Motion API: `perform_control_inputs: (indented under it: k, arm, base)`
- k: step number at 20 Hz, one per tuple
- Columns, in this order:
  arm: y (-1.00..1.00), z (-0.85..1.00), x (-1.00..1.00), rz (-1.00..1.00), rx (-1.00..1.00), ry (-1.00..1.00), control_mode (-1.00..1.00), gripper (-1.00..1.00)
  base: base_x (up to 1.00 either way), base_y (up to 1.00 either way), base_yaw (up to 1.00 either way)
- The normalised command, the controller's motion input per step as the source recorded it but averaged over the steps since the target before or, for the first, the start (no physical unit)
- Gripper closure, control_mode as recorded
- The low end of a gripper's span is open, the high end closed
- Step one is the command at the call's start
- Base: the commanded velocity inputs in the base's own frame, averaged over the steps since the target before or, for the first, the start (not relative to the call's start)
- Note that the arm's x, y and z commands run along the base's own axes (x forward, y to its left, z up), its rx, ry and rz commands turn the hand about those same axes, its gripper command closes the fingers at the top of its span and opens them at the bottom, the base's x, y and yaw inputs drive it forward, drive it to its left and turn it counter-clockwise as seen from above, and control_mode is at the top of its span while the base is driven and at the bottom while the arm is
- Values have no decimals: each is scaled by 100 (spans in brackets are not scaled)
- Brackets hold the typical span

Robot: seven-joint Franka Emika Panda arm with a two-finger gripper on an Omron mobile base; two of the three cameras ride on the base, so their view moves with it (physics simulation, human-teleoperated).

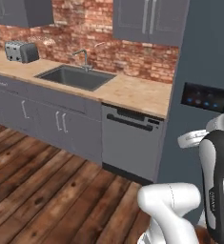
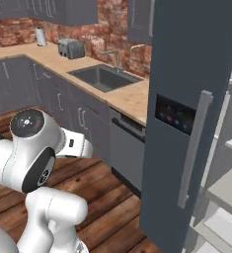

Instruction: Place one of the steaks on the plate and the other in the bowl. Then place the bowl in the fridge.

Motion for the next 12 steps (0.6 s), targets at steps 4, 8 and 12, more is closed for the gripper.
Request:
perform_control_inputs:
  k: [4, 8, 12]
  arm:
    - [0, 0, 0, 0, 0, 0, 100, -100]
    - [0, 0, 0, 0, 0, 0, 100, -100]
    - [0, 0, 0, 0, 0, 0, 100, -100]
  base:
    - [-5, 0, 44]
    - [-7, 0, 44]
    - [-5, 0, 43]
